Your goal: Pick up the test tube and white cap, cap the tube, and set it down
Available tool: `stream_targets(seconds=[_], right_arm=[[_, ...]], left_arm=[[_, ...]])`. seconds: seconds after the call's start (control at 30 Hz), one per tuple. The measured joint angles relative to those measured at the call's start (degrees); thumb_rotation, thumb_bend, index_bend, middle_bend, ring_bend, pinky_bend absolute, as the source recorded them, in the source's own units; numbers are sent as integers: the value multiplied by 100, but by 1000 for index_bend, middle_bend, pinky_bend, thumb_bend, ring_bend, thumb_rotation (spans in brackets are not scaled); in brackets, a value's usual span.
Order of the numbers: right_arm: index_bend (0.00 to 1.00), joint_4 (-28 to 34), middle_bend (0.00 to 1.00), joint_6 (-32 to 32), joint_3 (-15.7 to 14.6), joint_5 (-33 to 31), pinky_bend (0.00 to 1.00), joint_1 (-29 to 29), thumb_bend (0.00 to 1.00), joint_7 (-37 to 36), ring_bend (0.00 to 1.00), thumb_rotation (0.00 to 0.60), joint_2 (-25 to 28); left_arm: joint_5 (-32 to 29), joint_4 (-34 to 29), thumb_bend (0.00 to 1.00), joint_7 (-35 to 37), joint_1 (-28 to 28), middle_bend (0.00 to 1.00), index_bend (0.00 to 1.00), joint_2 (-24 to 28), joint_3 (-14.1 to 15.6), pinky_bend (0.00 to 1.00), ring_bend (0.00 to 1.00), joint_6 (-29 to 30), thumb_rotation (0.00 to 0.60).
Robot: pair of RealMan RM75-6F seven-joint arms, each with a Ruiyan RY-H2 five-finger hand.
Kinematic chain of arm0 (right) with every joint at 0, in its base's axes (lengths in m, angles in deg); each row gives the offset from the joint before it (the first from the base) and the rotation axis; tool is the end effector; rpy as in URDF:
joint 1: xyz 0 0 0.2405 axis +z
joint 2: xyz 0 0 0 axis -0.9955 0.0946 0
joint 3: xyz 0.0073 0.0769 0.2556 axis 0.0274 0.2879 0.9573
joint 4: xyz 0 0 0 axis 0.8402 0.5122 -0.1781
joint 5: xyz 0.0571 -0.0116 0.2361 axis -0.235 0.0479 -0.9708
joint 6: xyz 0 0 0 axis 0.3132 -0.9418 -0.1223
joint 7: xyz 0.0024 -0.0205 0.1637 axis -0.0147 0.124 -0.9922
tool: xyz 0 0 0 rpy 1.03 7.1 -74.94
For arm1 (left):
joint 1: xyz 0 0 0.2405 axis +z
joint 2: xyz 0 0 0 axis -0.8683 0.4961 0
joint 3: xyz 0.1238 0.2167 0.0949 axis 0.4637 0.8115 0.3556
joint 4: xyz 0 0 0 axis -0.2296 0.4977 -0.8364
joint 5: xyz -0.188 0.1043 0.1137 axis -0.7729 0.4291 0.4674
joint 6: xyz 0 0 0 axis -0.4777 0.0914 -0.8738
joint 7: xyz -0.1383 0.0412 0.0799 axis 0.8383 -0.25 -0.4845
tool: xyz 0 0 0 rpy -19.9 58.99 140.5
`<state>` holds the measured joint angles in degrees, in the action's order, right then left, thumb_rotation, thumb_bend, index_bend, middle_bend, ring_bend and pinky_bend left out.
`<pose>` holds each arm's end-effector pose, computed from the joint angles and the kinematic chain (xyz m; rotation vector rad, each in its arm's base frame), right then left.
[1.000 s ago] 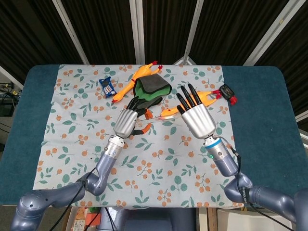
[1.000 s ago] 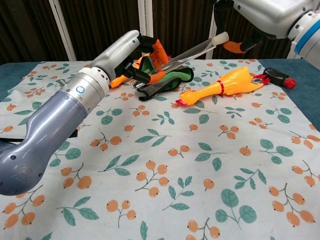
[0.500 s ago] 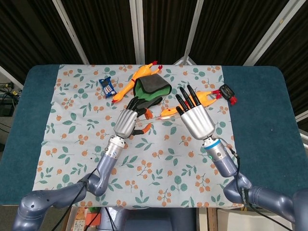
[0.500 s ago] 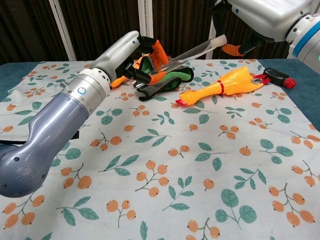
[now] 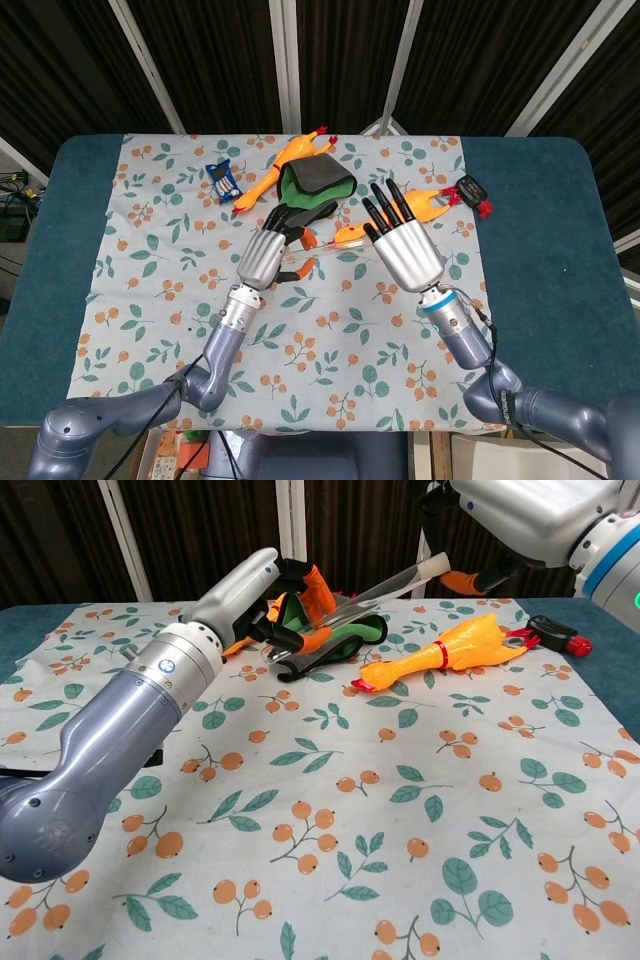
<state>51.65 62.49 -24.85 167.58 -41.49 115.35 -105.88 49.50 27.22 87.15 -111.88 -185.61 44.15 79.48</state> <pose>-0.1066 -0.3978 0.0177 1.6891 -0.1053 1.1296 -0.0494 0.4098 -0.1161 -1.5629 -1.0897 -1.6120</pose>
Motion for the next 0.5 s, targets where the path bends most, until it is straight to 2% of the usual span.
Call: stream_targets(seconds=[0.5], right_arm=[[578,6,251,11,-26,41,0,-6,358,-5,41,600,-42]], left_arm=[[-41,-165,753,-143,3,650,634,20,-46,0,126,-16,600]])
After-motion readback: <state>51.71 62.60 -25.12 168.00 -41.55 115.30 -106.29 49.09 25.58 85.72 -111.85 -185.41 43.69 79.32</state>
